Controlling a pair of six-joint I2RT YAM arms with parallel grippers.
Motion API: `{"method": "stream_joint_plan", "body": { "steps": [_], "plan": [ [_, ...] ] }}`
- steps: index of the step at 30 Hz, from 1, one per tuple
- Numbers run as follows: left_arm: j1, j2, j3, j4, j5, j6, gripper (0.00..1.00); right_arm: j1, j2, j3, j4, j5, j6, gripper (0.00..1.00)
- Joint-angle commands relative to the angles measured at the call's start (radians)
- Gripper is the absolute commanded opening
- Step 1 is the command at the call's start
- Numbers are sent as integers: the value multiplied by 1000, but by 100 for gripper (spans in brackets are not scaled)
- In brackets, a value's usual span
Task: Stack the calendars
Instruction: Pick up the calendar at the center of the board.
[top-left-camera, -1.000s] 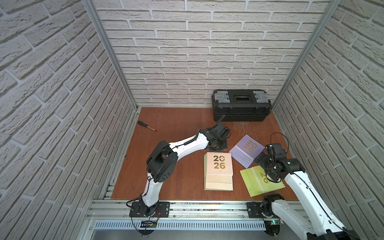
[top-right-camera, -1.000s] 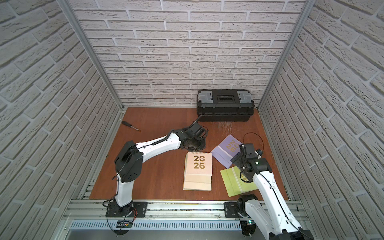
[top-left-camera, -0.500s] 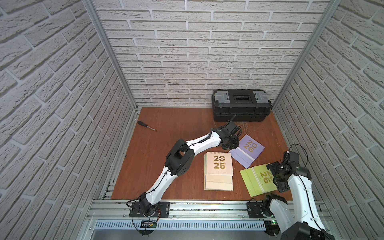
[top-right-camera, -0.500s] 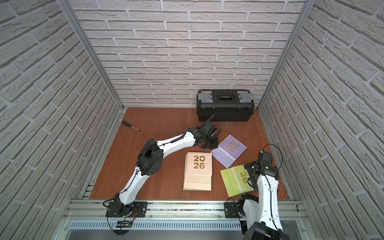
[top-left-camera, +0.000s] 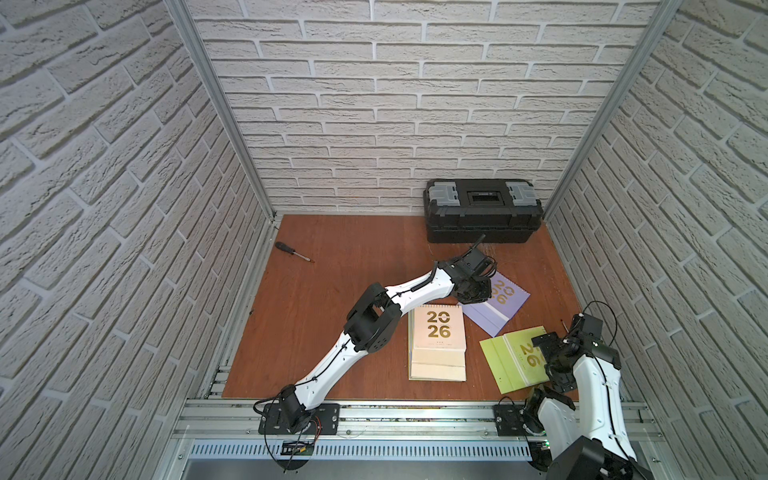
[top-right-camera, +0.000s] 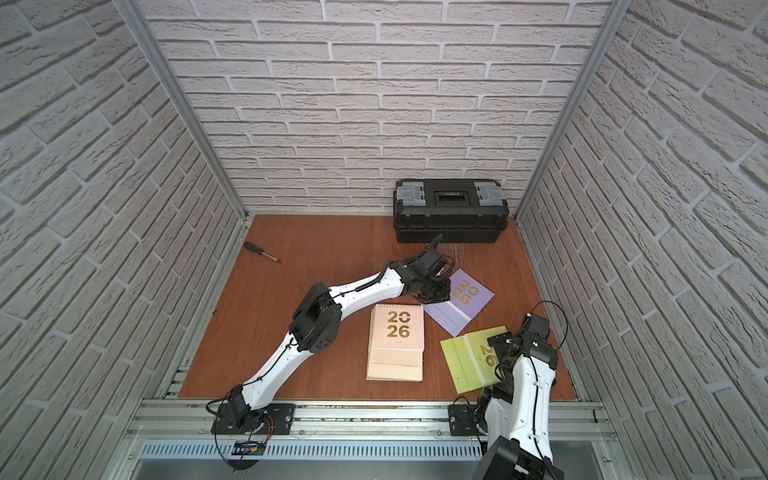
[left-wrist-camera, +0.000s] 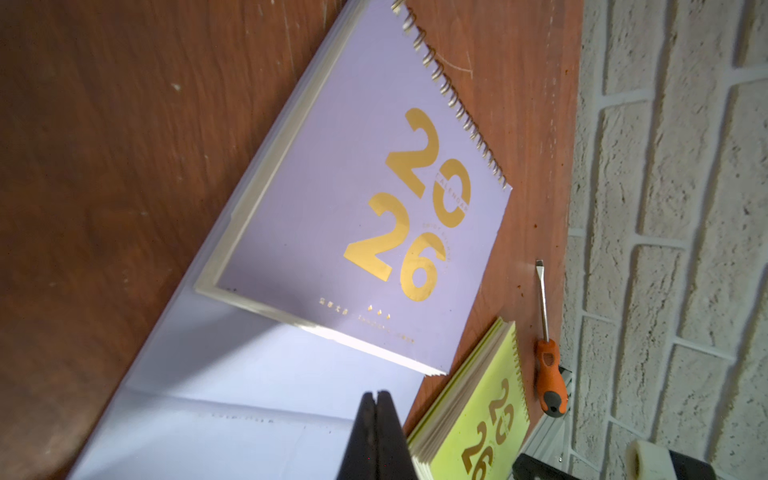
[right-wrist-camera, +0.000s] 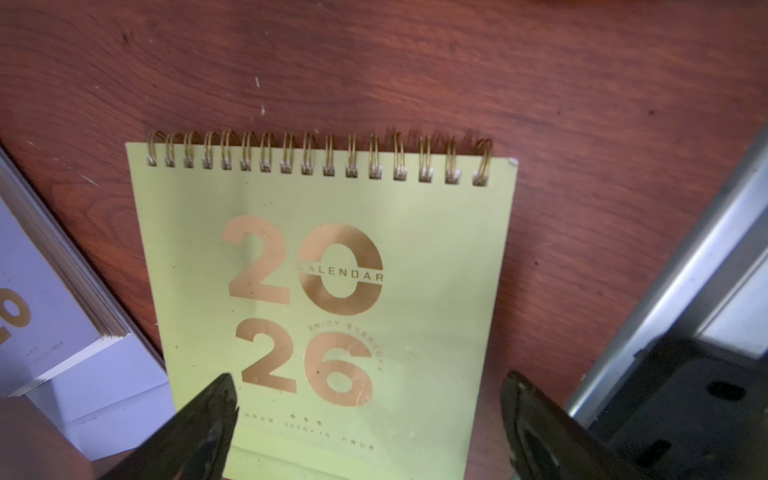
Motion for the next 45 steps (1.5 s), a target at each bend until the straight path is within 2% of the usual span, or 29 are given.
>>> {"method": "stream_joint_plan", "body": {
  "steps": [1,9,17,45],
  "plan": [
    [-15,21,24,51,17,-19,0,-14,-22,-23,17,-7,-21,99],
    [-35,41,24,95,26,-36,0,-26,-10,-57,48,-14,-33,99],
    [-49,60,8,139,19,-55,0,-42,17,-107,114,-83,-32,99],
    [-132,95,-63,226,52,-119,0,-56,103,-113,173,-143,-70,99]
  ]
}}
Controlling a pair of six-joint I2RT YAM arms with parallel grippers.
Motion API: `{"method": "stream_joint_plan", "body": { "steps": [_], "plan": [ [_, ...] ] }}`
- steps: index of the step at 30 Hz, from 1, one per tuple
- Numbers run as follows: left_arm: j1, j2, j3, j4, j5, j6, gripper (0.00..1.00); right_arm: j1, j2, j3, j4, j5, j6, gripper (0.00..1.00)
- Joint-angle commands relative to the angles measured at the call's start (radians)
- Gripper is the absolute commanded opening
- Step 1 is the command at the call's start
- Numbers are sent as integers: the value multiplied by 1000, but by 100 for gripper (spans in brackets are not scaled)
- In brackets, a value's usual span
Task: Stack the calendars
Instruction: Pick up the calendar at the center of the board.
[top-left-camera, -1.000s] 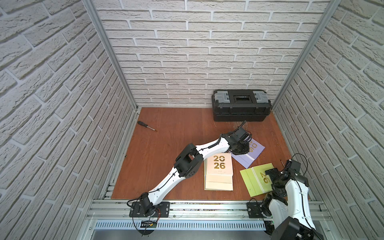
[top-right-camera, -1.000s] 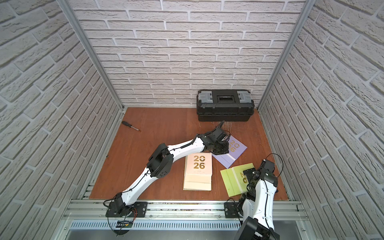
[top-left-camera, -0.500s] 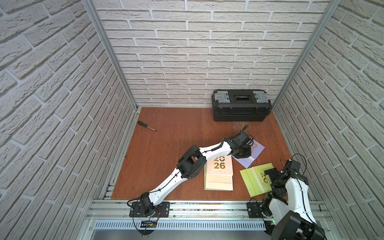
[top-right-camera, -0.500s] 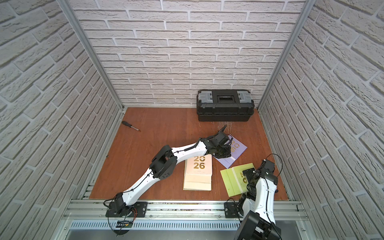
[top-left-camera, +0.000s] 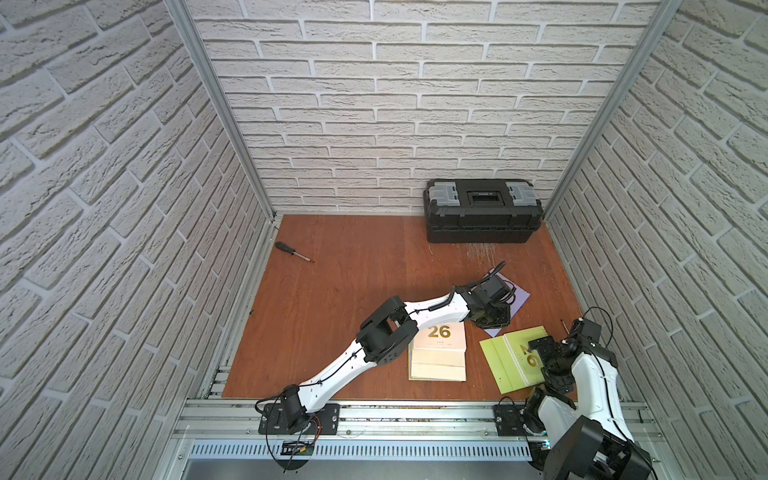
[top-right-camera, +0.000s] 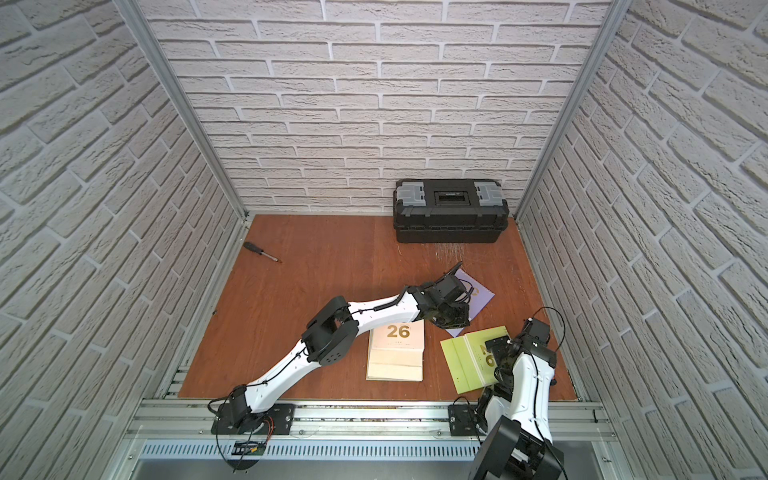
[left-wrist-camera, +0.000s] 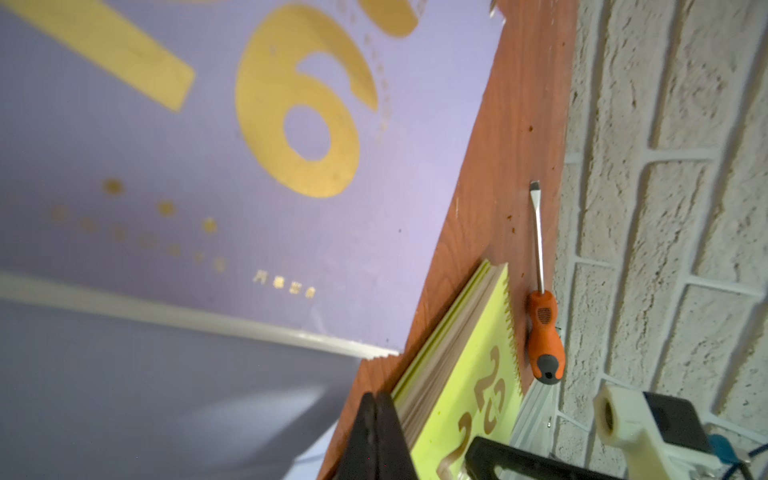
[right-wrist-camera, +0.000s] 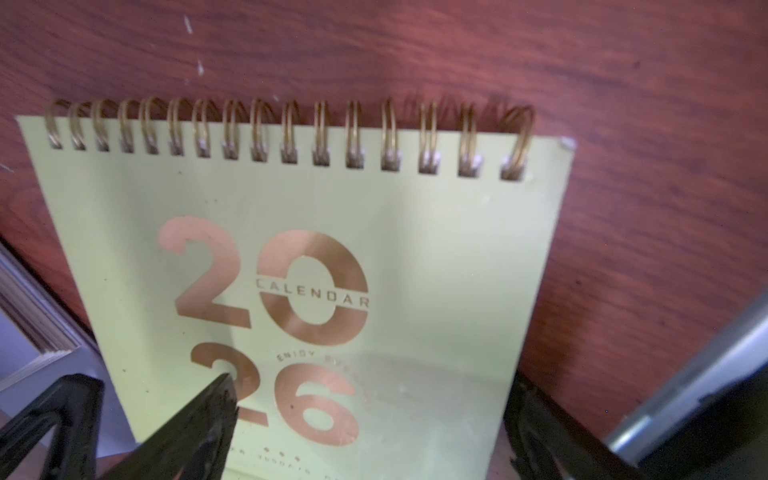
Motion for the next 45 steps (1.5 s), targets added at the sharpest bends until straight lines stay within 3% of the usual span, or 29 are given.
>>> {"method": "stream_joint_plan", "body": {
  "steps": [1,16,30,45],
  "plan": [
    [-6,21,-20,38,14,-15,0,-6,23,-47,89,-65,-13,99],
    [-12,42,-51,24,37,-66,0,-11,16,-52,129,-152,-46,99],
    [-13,36,-71,26,42,-78,0,-17,-108,-44,195,-325,-43,99],
    [-9,19,-102,35,41,-82,0,-20,-102,-12,278,-548,14,99]
  ]
}}
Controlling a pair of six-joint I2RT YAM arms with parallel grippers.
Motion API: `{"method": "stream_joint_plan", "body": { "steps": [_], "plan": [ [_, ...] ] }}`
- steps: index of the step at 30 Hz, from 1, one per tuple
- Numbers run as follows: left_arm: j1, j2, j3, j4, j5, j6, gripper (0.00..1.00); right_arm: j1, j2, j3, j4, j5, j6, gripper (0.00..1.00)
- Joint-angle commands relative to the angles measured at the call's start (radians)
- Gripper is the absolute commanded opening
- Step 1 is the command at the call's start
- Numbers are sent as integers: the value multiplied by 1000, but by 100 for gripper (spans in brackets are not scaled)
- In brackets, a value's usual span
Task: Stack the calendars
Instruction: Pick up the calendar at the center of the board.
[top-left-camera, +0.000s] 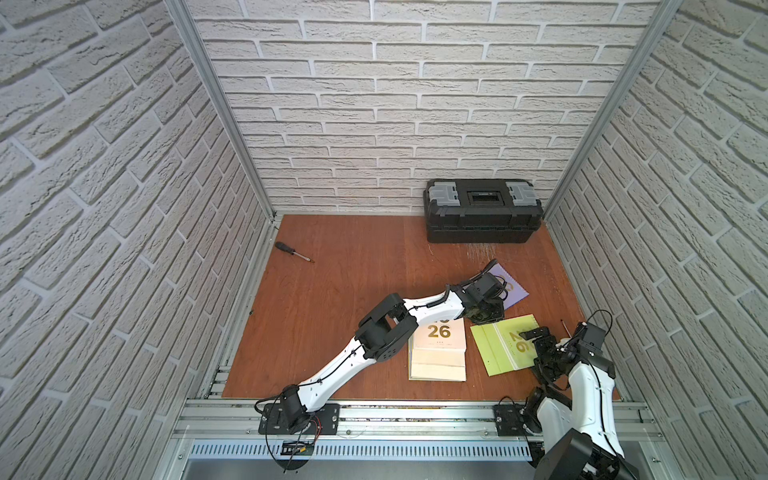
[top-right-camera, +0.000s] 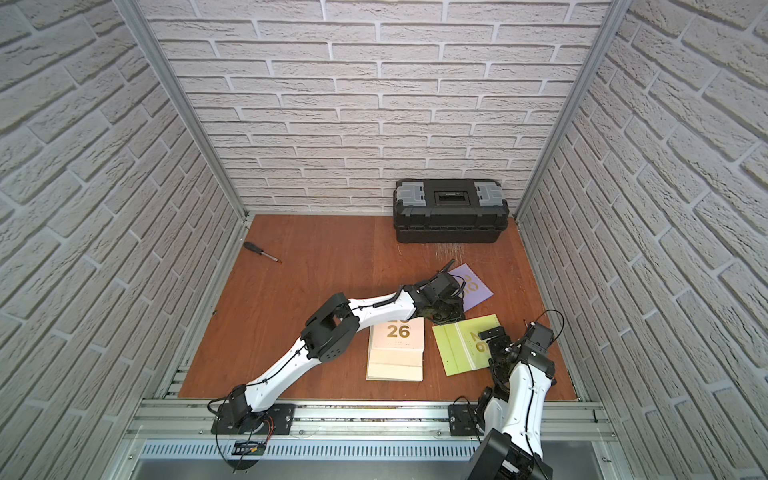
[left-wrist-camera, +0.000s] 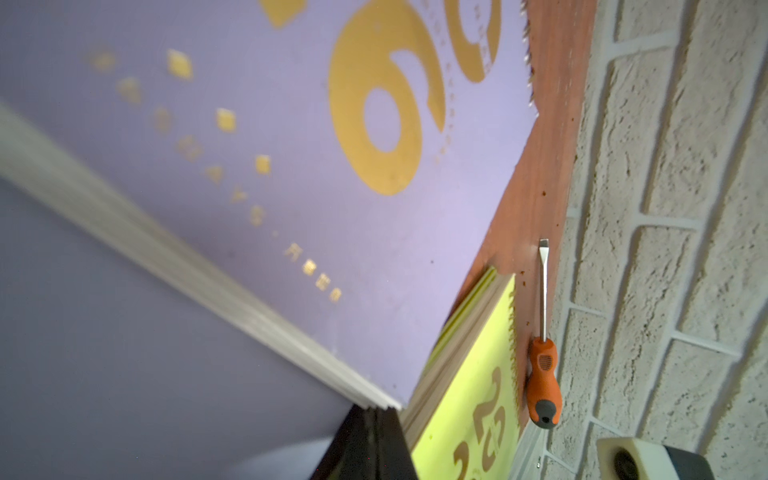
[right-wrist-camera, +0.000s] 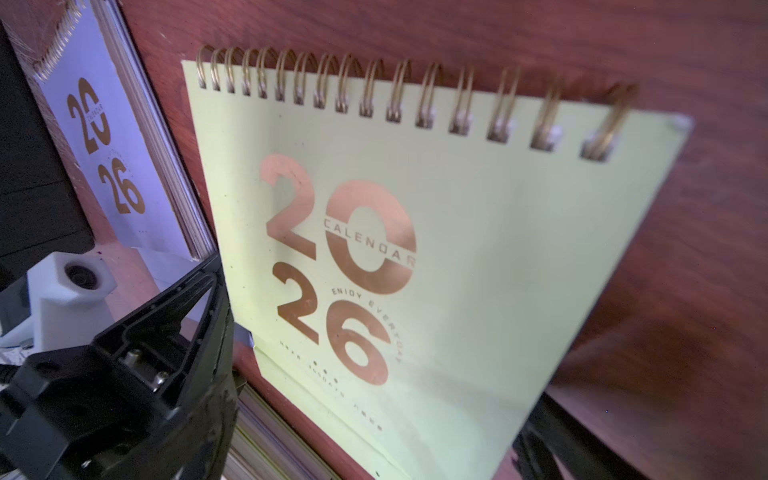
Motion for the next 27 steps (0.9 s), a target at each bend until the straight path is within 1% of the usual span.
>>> {"method": "stream_joint_plan", "body": {
  "steps": [1,9,14,17,21,27],
  "plan": [
    [-38,9,-45,-68,62,-15,0,6,0,45,155,-219,35,100],
    [-31,9,-49,-65,61,-17,0,8,60,114,173,-269,56,99],
    [-23,3,-58,-57,59,-20,0,7,109,155,171,-265,55,98],
    [-19,-6,-75,-45,58,-21,0,8,122,155,166,-262,50,95],
    [-8,-23,-101,-31,56,-23,0,7,122,152,157,-259,46,88],
    [2,-44,-125,-14,51,-23,0,9,117,154,106,-217,14,71]
  ]
}}
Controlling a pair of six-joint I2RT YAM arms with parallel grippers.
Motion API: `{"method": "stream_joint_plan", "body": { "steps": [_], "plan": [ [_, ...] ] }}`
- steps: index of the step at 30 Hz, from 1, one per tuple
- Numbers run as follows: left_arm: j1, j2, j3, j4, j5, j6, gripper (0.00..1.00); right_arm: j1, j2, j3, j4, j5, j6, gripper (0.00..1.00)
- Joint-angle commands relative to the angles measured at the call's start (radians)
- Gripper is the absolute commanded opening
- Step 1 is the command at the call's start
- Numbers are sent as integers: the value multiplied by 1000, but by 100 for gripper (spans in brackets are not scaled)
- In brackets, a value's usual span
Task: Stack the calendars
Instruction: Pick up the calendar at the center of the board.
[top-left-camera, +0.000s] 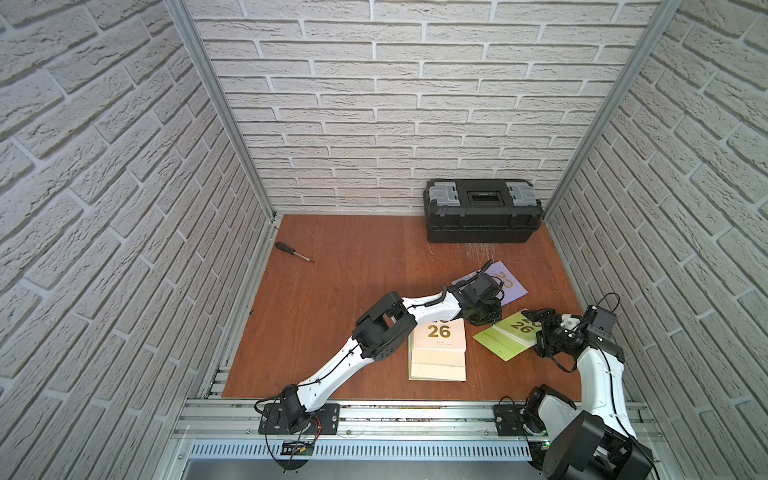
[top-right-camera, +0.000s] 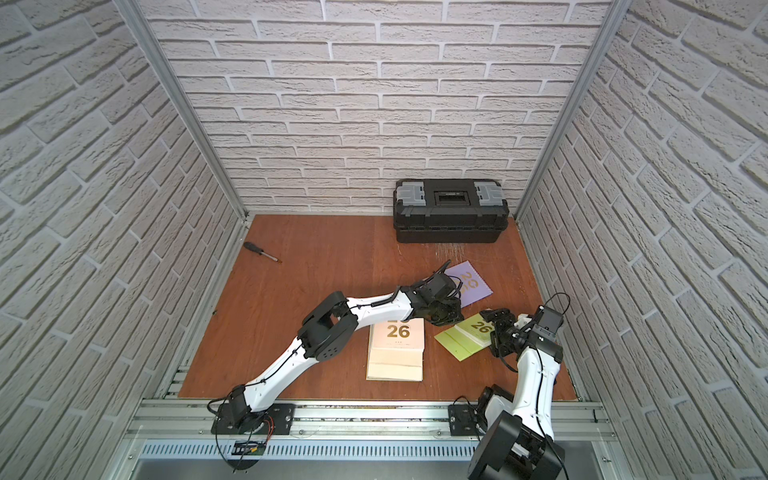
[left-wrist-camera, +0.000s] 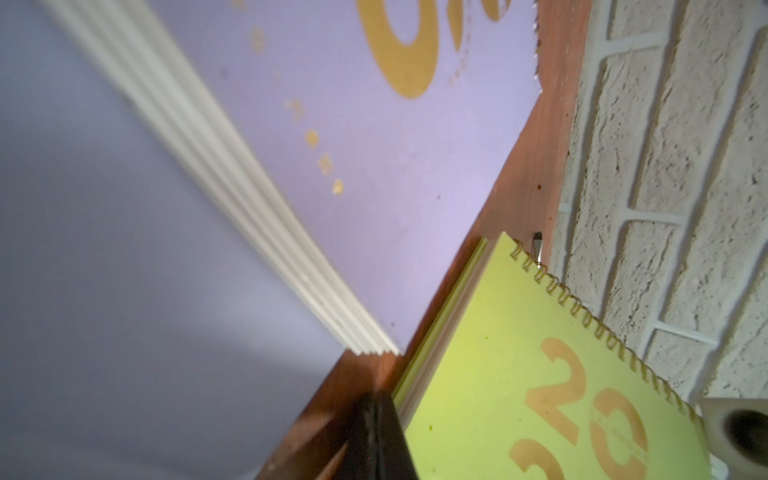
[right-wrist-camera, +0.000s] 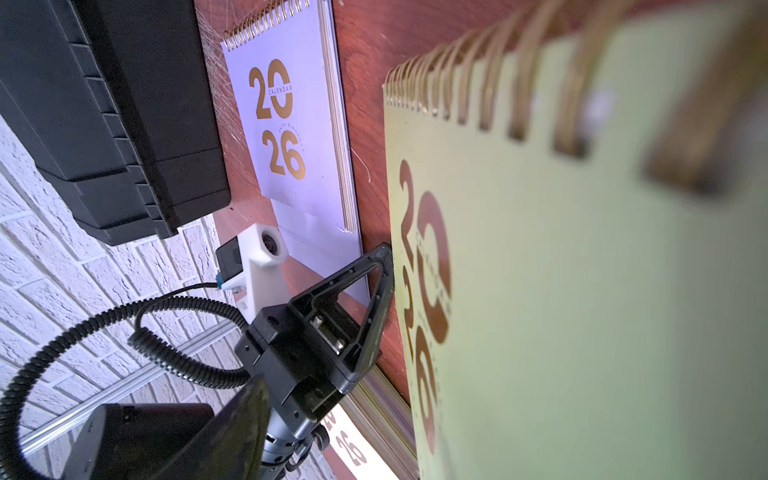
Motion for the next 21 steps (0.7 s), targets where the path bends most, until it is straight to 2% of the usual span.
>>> {"method": "stream_joint_plan", "body": {
  "steps": [1,7,21],
  "plan": [
    [-6,-9,-40,-78,19,-4,0,5,-7,23,-11,3,-32,67],
    [0,-27,-25,-90,11,7,0,4,-3,46,-73,48,-77,45],
    [20,-83,17,-151,-10,53,0,10,-15,90,-132,68,-136,14]
  ]
}}
